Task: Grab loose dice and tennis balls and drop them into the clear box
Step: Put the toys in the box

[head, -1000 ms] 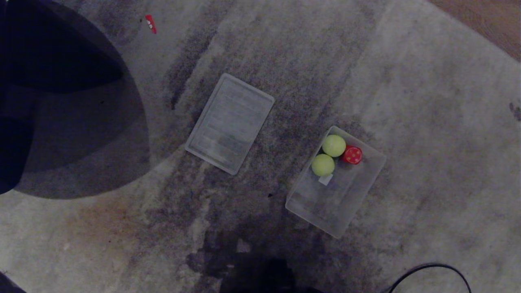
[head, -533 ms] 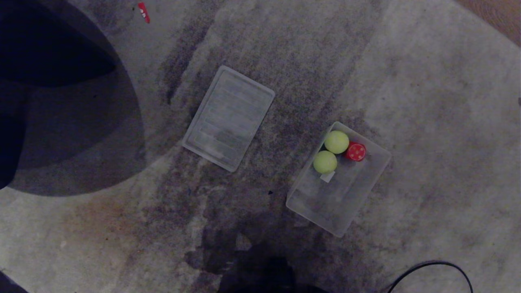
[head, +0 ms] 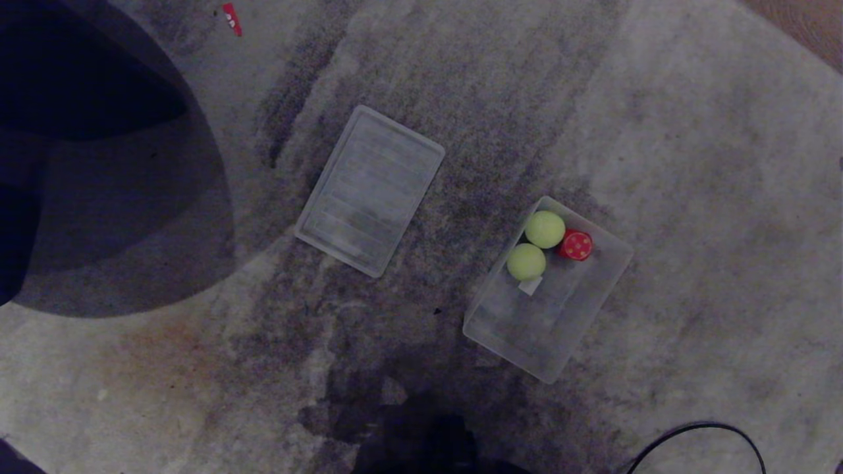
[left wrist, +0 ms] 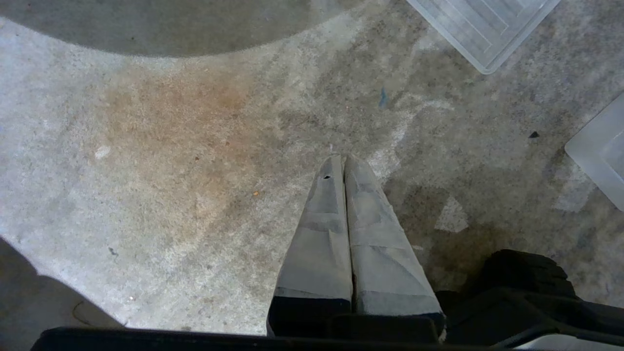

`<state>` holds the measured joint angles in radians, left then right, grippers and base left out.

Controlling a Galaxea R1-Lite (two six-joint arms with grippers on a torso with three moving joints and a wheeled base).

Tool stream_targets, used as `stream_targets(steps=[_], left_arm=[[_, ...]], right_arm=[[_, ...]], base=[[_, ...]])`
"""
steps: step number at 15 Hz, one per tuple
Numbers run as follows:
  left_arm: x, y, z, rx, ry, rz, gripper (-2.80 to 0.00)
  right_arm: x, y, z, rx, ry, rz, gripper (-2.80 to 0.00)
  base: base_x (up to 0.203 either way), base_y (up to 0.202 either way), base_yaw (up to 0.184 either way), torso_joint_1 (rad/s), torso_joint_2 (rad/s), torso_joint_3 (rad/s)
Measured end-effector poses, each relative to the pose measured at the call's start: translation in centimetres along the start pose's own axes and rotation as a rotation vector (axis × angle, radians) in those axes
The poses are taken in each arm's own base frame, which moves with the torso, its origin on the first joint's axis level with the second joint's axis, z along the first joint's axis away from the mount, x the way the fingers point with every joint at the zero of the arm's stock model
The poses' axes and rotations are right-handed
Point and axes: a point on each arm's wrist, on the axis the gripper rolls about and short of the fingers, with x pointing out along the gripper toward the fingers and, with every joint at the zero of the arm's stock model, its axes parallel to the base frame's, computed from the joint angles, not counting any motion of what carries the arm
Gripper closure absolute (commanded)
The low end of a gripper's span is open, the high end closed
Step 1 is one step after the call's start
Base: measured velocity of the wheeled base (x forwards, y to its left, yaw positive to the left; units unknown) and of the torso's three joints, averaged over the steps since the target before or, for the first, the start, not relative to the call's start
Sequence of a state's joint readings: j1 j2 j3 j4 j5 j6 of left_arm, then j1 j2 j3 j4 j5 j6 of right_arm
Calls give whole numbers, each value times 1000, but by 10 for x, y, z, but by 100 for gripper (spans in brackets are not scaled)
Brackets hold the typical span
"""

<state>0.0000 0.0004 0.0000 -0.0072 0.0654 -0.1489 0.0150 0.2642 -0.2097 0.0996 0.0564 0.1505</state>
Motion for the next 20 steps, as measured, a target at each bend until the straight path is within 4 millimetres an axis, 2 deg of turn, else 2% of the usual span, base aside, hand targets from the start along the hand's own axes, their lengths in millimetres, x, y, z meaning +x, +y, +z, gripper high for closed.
stream_targets(steps=[2, 4, 8, 10, 12, 15, 20], left_arm=[[0, 0, 0, 1, 0, 0, 0], [0, 0, 0, 1, 0, 0, 0], [0, 0, 0, 0, 0, 0, 0], [0, 0, 0, 1, 0, 0, 0], [0, 0, 0, 0, -1, 0, 0], [0, 0, 0, 0, -1, 0, 0], [0, 0, 0, 0, 0, 0, 0]], right_arm=[[21, 3, 21, 60, 110, 36, 0], [50, 6, 38, 118, 189, 63, 0], [124, 17, 68, 220, 235, 112, 0], [160, 29, 86, 274, 216, 164, 0], [194, 40, 96, 323, 233, 190, 0], [234, 53, 91, 332, 307, 216, 0], [281, 72, 58, 313, 460, 230, 0]], base=[[0, 0, 0, 0, 0, 0], [0, 0, 0, 0, 0, 0], [0, 0, 0, 0, 0, 0], [0, 0, 0, 0, 0, 0], [0, 0, 0, 0, 0, 0], [0, 0, 0, 0, 0, 0], [0, 0, 0, 0, 0, 0]])
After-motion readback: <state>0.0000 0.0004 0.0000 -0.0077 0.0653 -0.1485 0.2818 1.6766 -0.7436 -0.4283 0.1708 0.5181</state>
